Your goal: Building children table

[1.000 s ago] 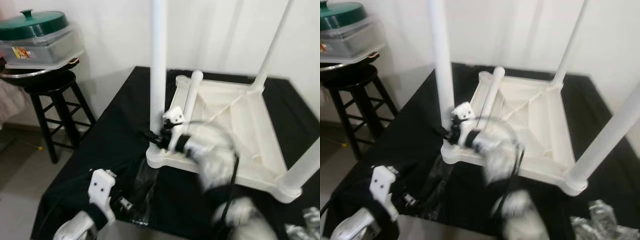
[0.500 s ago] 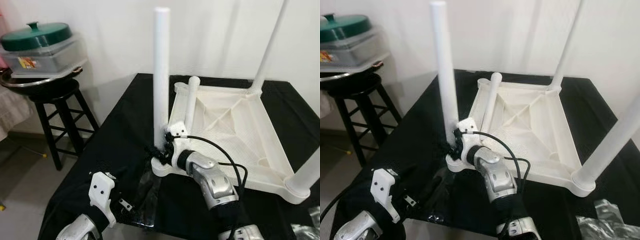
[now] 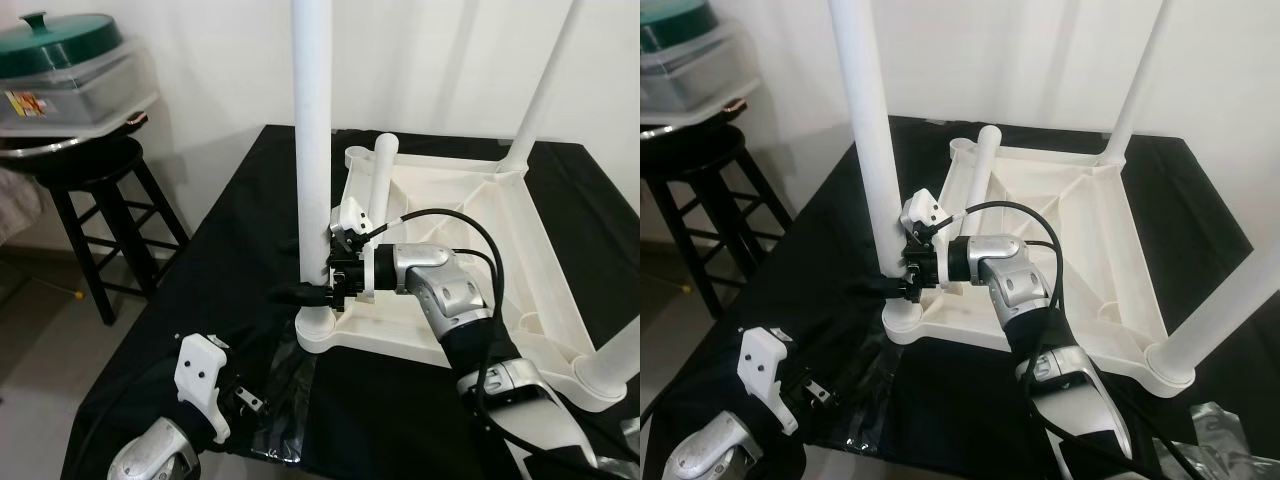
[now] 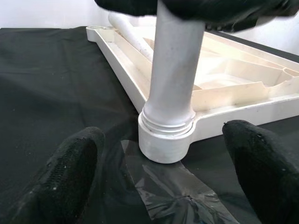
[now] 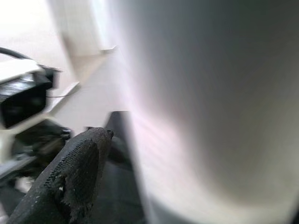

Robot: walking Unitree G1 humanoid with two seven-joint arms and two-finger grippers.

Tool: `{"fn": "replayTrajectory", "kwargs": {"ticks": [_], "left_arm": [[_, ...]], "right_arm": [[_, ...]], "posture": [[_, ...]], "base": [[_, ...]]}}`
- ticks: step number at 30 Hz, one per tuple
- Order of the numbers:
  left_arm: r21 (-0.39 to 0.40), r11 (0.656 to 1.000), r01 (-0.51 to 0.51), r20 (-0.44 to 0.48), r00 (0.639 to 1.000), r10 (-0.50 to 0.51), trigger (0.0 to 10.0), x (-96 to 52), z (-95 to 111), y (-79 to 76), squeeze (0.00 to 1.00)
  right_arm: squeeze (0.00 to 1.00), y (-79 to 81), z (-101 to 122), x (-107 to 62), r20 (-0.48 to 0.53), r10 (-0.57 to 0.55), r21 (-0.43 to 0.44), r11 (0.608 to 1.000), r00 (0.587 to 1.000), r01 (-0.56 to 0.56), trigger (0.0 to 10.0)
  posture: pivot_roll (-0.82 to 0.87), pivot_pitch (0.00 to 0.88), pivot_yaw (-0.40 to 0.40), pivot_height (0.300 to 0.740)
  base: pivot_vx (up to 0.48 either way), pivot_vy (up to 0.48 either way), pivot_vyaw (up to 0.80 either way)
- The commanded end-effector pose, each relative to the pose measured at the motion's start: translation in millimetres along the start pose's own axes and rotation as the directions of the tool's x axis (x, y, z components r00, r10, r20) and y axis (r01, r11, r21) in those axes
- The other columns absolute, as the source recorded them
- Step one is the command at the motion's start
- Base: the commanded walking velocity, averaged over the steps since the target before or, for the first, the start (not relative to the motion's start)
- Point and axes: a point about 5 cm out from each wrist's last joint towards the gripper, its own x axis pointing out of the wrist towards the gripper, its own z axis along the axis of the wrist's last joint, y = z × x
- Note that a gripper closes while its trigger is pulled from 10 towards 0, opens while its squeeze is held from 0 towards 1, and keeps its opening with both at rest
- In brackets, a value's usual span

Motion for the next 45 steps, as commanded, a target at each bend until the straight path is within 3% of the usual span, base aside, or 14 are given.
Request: {"fn": "replayTrajectory", "kwargs": {"ticks": [1, 2, 3, 14, 18, 19, 21, 25, 31, 32, 35, 36, 42, 45], "left_arm": [[-0.015, 1.0, -0.007, -0.019, 1.0, 0.007, 10.0, -0.5, -5, -0.2, 0.0], [-0.016, 1.0, -0.006, -0.019, 1.0, 0.006, 10.0, -0.7, -5, -0.1, 0.0], [-0.017, 1.0, -0.005, -0.019, 1.0, 0.005, 10.0, -0.9, -5, -0.2, 0.0], [-0.019, 1.0, -0.006, -0.018, 1.0, 0.006, 10.0, -2.4, -4, 0.0, 0.0], [-0.019, 1.0, -0.007, -0.018, 1.0, 0.007, 10.0, -5.1, -4, 0.3, 0.0], [-0.021, 1.0, -0.007, -0.022, 1.0, 0.006, 10.0, -7.4, -3, 2.1, 0.0], [-0.023, 1.0, -0.006, -0.023, 1.0, 0.005, 10.0, -8.1, -2, 3.0, 0.0], [-0.023, 1.0, -0.005, -0.025, 1.0, 0.004, 10.0, -8.1, -3, 3.8, 0.0], [-0.026, 1.0, 0.002, -0.028, 1.0, -0.003, 10.0, -6.9, -4, 3.4, 0.0], [-0.025, 1.0, -0.001, -0.027, 1.0, 0.001, 10.0, -6.3, -4, 3.2, 0.0], [-0.024, 1.0, -0.011, -0.022, 1.0, 0.011, 10.0, -5.6, -4, 3.0, 0.0], [-0.023, 1.0, -0.014, -0.021, 1.0, 0.014, 10.0, -5.2, -5, 2.9, 0.0], [-0.026, 1.0, -0.009, -0.022, 1.0, 0.009, 10.0, -3.6, -5, 2.1, 0.0], [-0.029, 1.0, -0.004, -0.023, 1.0, 0.003, 10.0, -1.9, -6, 1.3, 0.0]], "right_arm": [[0.0, 1.5, 6, 6.7, 0.009, 0.062, -0.005, 0.998, 0.998, -0.062, 10.0], [0.0, 1.1, 5, 8.2, 0.003, 0.103, 0.011, 0.995, 0.995, -0.103, 3.6], [0.0, 0.3, 2, 9.8, -0.009, 0.122, 0.025, 0.992, 0.992, -0.122, 0.0], [0.0, -7.2, -13, 8.4, 0.002, 0.023, 0.056, 0.998, 1.0, -0.023, 0.0], [0.0, -3.1, -40, 5.3, -0.028, -0.176, 0.114, 0.978, 0.984, 0.178, 0.0], [0.0, -3.2, -75, 11.3, -0.18, -0.751, 0.329, 0.563, 0.635, 0.758, 0.0], [0.0, 29.3, -90, 24.7, -0.245, -0.711, 0.27, 0.602, 0.659, 0.751, 0.0], [0.0, 47.1, -90, 40.0, -0.19, -0.637, 0.213, 0.716, 0.747, 0.664, 0.0], [0.0, 34.6, -85, 38.5, -0.16, -0.652, 0.199, 0.714, 0.741, 0.671, 0.0], [0.0, 30.1, -82, 39.1, -0.167, -0.649, 0.175, 0.721, 0.742, 0.67, 9.5], [0.0, 26.8, -78, 41.4, -0.161, -0.631, 0.164, 0.741, 0.759, 0.651, 10.0], [1.0, 23.7, -70, 43.0, -0.123, -0.57, 0.184, 0.791, 0.812, 0.584, 10.0], [1.0, 14.7, -36, 36.3, 0.004, -0.431, 0.175, 0.889, 0.902, 0.424, 10.0], [1.0, 13.1, -12, 23.7, 0.092, -0.186, 0.096, 0.98, 0.978, 0.177, 10.0]], "posture": [[0.03, 0.012, 0.005, 0.74], [0.03, 0.012, 0.005, 0.74], [0.03, 0.011, 0.003, 0.74], [0.03, 0.018, 0.002, 0.74], [0.03, 0.031, 0.001, 0.74], [0.01, 0.043, 0.007, 0.74], [0.0, 0.054, 0.018, 0.74], [-0.01, 0.05, 0.029, 0.74], [0.0, 0.038, 0.015, 0.74], [0.01, 0.035, 0.015, 0.74], [0.01, 0.032, 0.012, 0.74], [0.01, 0.03, 0.01, 0.74], [0.01, 0.019, 0.011, 0.74], [0.01, 0.014, 0.009, 0.74]], "base": [[0.0, 0.0, 0.0], [0.0, 0.0, 0.0], [0.0, 0.0, 0.0], [0.0, 0.0, 0.0], [0.0, 0.0, 0.0], [0.0, 0.0, 0.0], [0.0, 0.0, 0.0], [0.0, 0.0, 0.0], [0.0, 0.0, 0.0], [0.0, 0.0, 0.0], [0.0, 0.0, 0.0], [0.0, 0.0, 0.0], [0.0, 0.0, 0.0], [0.0, 0.0, 0.0]]}}
